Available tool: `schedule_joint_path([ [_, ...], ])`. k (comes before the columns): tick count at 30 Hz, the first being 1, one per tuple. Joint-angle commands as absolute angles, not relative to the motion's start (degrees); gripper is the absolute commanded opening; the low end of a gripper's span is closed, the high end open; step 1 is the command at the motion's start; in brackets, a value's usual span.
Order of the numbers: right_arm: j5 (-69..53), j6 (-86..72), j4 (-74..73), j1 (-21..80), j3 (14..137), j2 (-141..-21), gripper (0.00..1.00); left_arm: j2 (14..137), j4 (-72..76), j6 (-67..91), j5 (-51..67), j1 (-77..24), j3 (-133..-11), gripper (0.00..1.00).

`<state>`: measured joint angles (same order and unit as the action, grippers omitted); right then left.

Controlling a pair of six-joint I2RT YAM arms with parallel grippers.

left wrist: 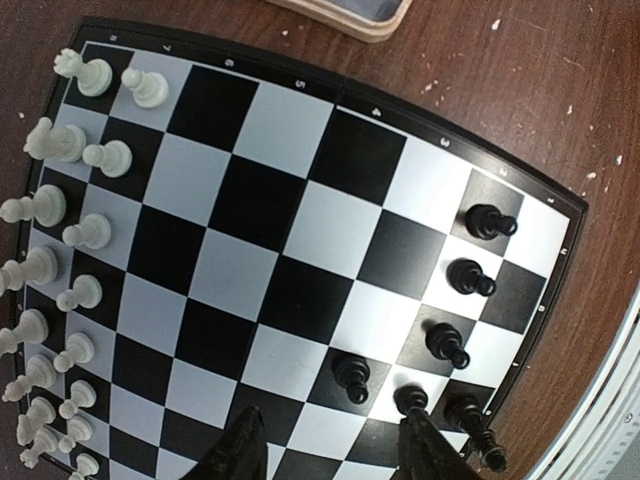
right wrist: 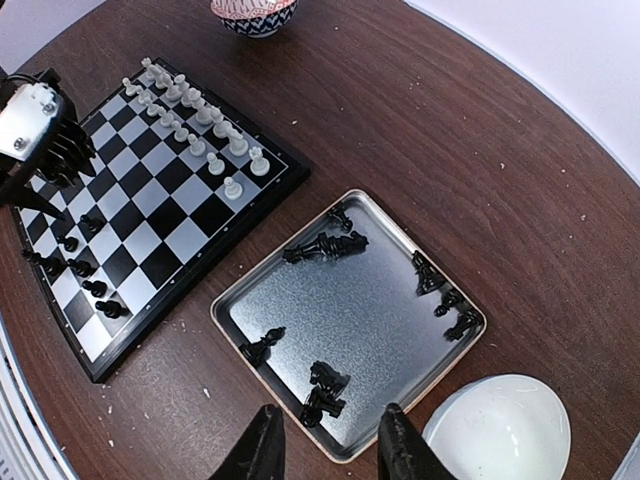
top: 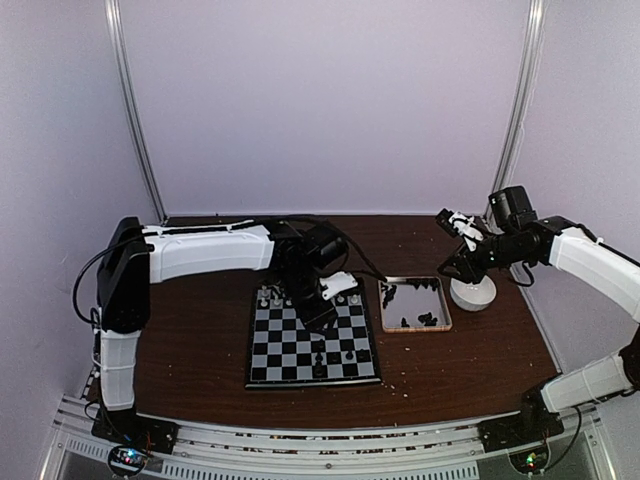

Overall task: Set up the chess pieces on the board
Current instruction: Pick up the pawn from the chessboard.

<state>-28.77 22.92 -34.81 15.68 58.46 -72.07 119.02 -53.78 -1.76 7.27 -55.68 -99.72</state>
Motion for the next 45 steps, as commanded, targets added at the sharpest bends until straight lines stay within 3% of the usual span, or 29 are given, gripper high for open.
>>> schedule_joint_path([
  [1,-29.8,23.9,-34.2,16.3,59.0,-72.3,0.34,120.8,-55.5,-3.1,7.8,-55.9,-101.0,0.47],
  [19,-29.3,24.3,-34.9,17.5,59.4,-74.1,0.34,125.6,-55.5,-3.7,7.7,-56.1,-102.4,0.35],
  [37,-28.3,24.9,-35.5,18.2,59.6,-74.9,0.34,125.1,-55.5,-4.3,9.3,-56.1,-101.7,0.00],
  [45,-27.2,25.1,-35.4,18.2,59.3,-74.9,0.34,121.0,-55.5,-4.1,6.5,-56.1,-100.2,0.00],
])
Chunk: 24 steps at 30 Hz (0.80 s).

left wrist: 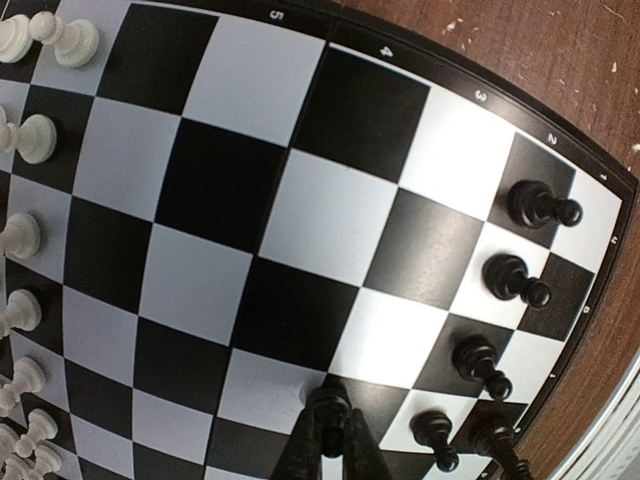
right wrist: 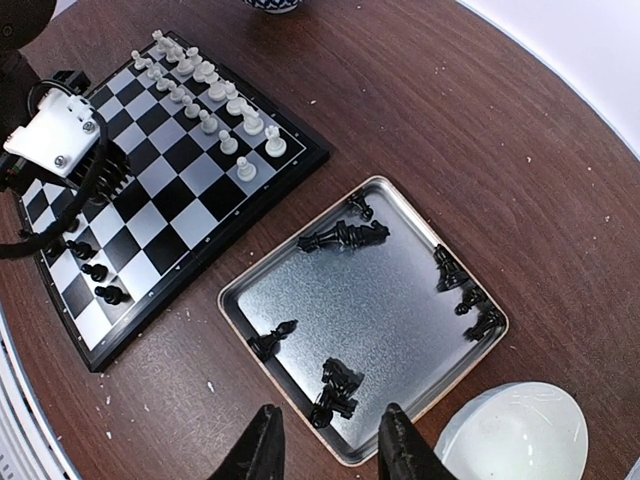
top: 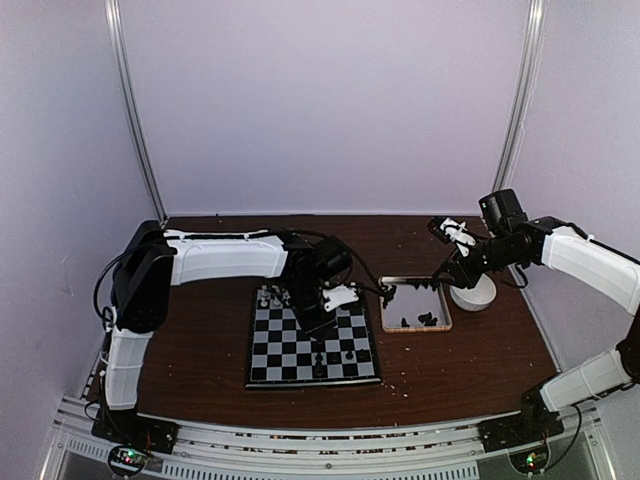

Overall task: Set up the chess pieces on the board
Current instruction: Pick up the pawn from the chessboard, then place the pawn at e7.

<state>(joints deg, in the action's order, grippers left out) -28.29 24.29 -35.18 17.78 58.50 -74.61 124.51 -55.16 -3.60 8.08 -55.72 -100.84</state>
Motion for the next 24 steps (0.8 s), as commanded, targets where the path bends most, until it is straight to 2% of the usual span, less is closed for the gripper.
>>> schedule_joint_path([
  [1,-27.1,25.1,-35.4,18.2,59.4,-74.9,0.34,120.4,-55.5,-4.1,6.2,-56.1,-99.9,0.00],
  [11,-27.3,24.9,-35.5,18.2,59.4,-76.5,0.34,115.0,-54.4,-2.3,5.7,-56.1,-93.4,0.00],
  [24,-27.4,25.1,-35.8,18.4,59.7,-77.9,0.34,111.1,-51.5,-0.6,12.4,-56.3,-86.1,0.00],
])
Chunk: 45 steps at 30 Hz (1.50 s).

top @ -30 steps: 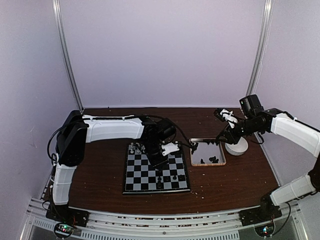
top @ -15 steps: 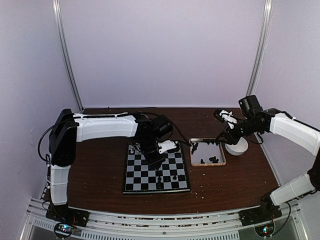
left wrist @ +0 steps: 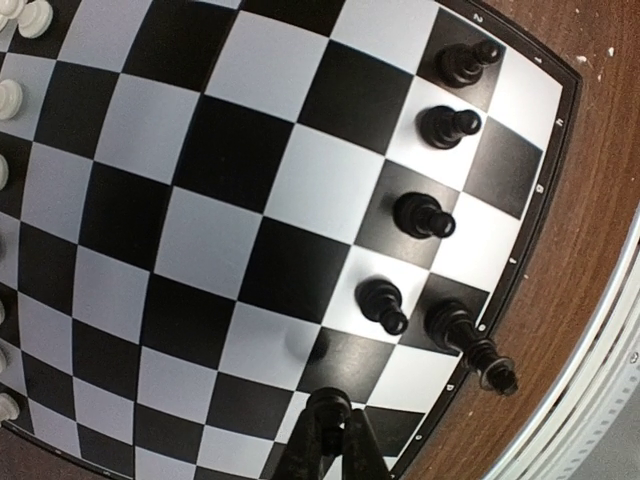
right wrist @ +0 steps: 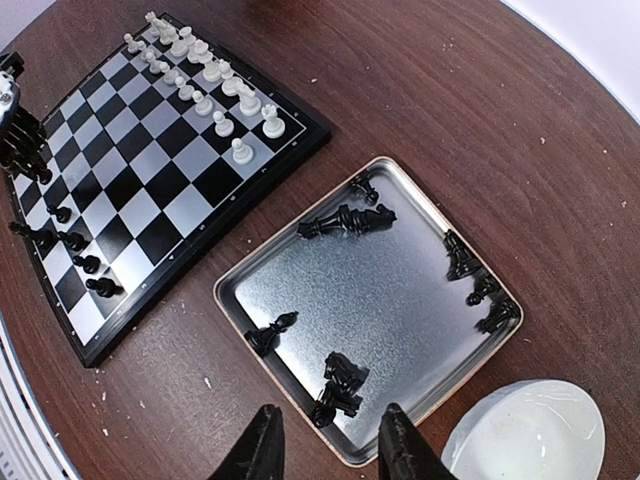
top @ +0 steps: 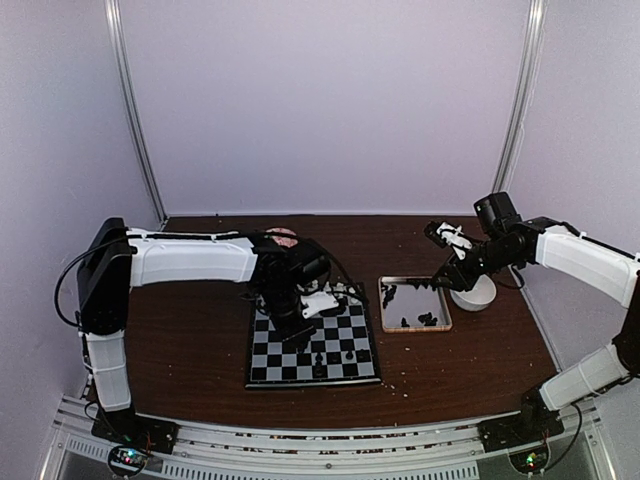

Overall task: Set up the chess pieces on the board
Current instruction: Place the pawn at e7.

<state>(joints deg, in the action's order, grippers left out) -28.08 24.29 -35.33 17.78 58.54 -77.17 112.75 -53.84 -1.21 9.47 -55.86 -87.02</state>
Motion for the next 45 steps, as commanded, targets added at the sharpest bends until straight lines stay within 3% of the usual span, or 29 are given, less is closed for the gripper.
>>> schedule_joint_path([
  [1,-27.4,25.1,-35.9,18.5,59.7,-78.0,0.34,111.3,-51.5,-0.7,12.4,-56.4,-86.1,0.00],
  [45,-26.2,25.7,-36.6,19.5,60.1,-79.1,0.35,115.2,-50.3,-2.0,12.2,-56.4,-85.5,0.00],
])
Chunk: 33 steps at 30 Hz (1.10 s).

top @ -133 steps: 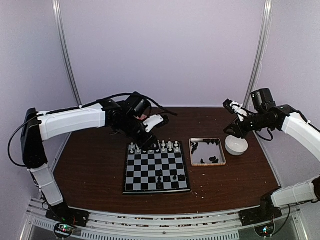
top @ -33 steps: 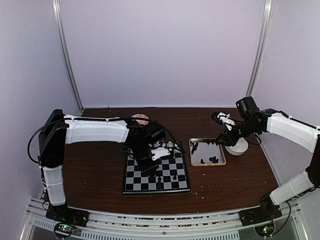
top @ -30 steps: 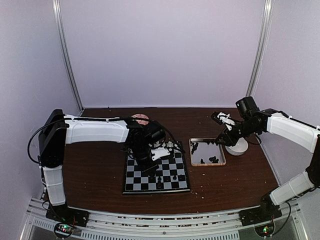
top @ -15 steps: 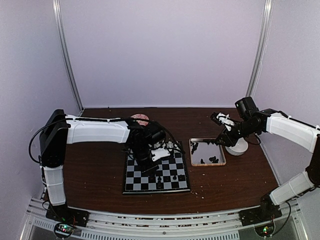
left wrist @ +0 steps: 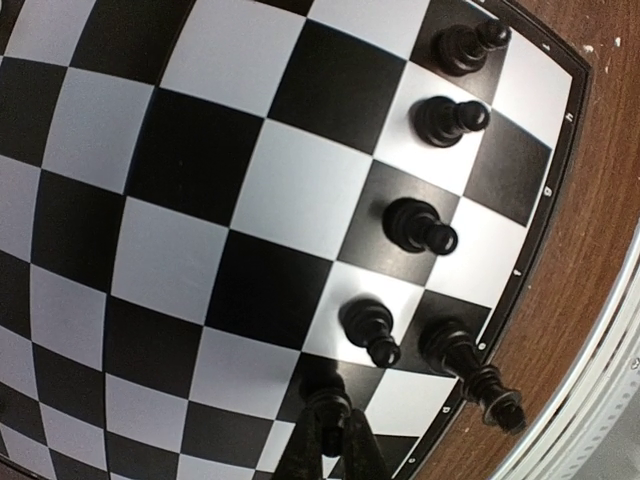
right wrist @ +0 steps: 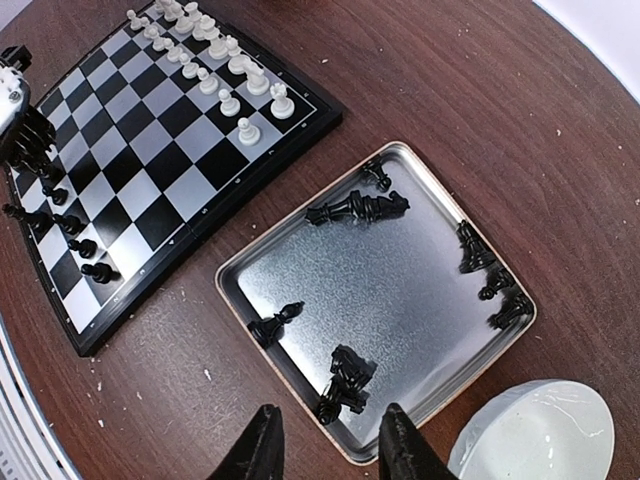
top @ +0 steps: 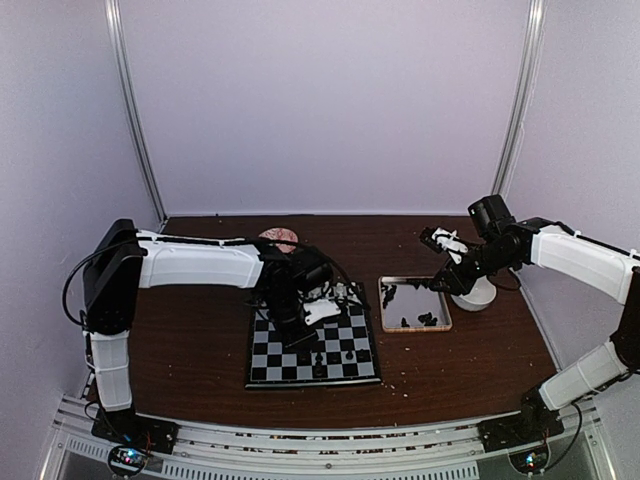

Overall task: Set up the chess pieces on the board
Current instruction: Place the pawn at e7.

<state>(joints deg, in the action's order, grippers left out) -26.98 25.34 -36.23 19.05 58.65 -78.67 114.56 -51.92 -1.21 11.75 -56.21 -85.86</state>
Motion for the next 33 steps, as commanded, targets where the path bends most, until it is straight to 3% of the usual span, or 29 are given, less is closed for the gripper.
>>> schedule_joint_path([
  [1,-26.2,25.7,-36.6,19.5,60.2,-79.1,0.34,115.3,-50.3,-2.0,12.2,-56.4,-85.5,0.00],
  [7,-26.1,25.8,-36.7,19.6,60.2,-79.1,0.34,115.2,-50.3,-2.1,12.0,-56.4,-85.3,0.01],
  [10,-26.1,25.8,-36.7,19.7,60.2,-79.1,0.34,114.4,-50.3,-2.2,12.1,-56.4,-84.8,0.14],
  [15,-26.0,25.8,-36.8,19.8,60.2,-79.2,0.34,112.0,-50.4,-2.4,11.2,-56.4,-84.3,0.23],
  [27,-23.9,26.3,-38.5,19.7,61.5,-80.1,0.34,105.5,-54.7,-5.6,5.5,-53.1,-90.4,0.26],
  [33,-18.8,29.2,-45.5,20.6,66.4,-84.4,0.33,98.5,-47.4,-3.3,4.6,-45.9,-89.8,0.32],
])
